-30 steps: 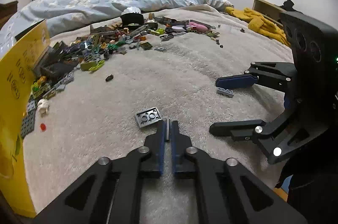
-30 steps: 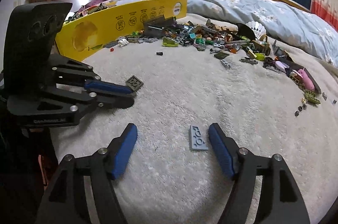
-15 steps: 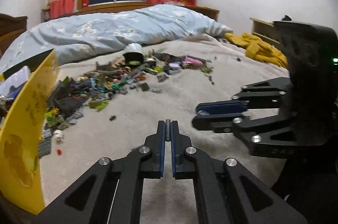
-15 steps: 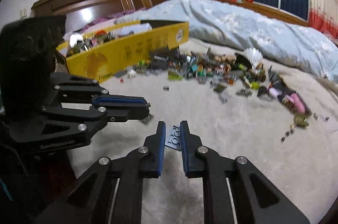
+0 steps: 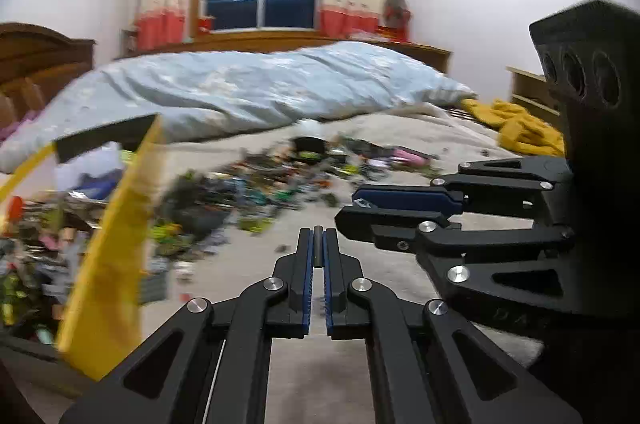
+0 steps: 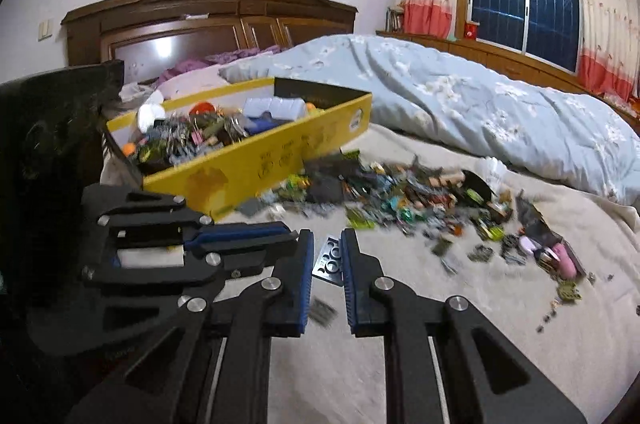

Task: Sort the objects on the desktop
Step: 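Carry both held plates over the yellow-sided box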

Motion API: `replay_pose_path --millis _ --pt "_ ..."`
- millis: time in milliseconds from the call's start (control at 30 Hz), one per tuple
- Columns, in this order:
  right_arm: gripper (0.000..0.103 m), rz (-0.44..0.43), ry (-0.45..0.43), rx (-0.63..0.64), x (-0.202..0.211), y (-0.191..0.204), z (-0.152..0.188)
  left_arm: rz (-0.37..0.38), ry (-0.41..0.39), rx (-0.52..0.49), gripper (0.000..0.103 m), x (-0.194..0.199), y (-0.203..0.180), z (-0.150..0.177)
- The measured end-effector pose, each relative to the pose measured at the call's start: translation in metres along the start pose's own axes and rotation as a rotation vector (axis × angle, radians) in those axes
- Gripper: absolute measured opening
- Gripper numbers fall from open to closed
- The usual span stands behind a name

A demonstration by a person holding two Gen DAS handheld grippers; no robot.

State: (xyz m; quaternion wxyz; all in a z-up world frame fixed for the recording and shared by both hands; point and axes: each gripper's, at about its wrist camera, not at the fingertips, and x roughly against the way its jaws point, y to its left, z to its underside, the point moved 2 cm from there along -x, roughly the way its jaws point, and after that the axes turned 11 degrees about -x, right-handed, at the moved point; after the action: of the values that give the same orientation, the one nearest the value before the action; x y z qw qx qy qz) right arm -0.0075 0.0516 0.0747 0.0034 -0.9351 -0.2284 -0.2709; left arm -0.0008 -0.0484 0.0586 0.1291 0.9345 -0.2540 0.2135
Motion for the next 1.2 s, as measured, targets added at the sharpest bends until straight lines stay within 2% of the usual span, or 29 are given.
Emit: replay_pose_path --millis 100,167,333,433,567,733,967,1100,1200 --pt "0.013 0.021 -0.026 -0.019 -0.012 0.014 -0.013 -0.051 -0.017 0.05 0.005 0.01 0.021 0.0" --pt "0.013 0.026 -0.062 -0.02 -0.017 0.025 -0.023 -0.144 -0.041 0.057 0.005 0.02 0.035 -0.003" --pt "0.015 0.019 -0.144 0.017 -0.029 0.064 -0.045 -0.251 -0.078 0.11 0.004 0.044 0.075 0.0" --pt "0.015 -0.009 -0.138 0.002 -0.039 0.084 -0.054 -0.324 -0.089 0.109 0.004 0.057 0.093 0.006" --pt "0.015 -0.043 -0.146 0.044 -0.057 0.109 -0.062 -0.393 -0.063 0.129 0.004 0.063 0.117 0.017" --pt "0.015 -0.107 -0.111 0.058 -0.086 0.13 -0.07 -0.455 -0.041 0.151 0.004 0.064 0.143 0.027" --pt "0.015 -0.127 -0.051 0.102 -0.124 0.14 -0.063 -0.473 0.028 0.17 0.004 0.041 0.162 0.048" --pt "0.015 -0.179 0.017 0.072 -0.142 0.138 -0.054 -0.522 0.043 0.108 0.003 0.039 0.159 0.054" --pt "0.015 -0.184 0.019 0.083 -0.145 0.14 -0.05 -0.522 0.041 0.094 0.003 0.041 0.156 0.056"
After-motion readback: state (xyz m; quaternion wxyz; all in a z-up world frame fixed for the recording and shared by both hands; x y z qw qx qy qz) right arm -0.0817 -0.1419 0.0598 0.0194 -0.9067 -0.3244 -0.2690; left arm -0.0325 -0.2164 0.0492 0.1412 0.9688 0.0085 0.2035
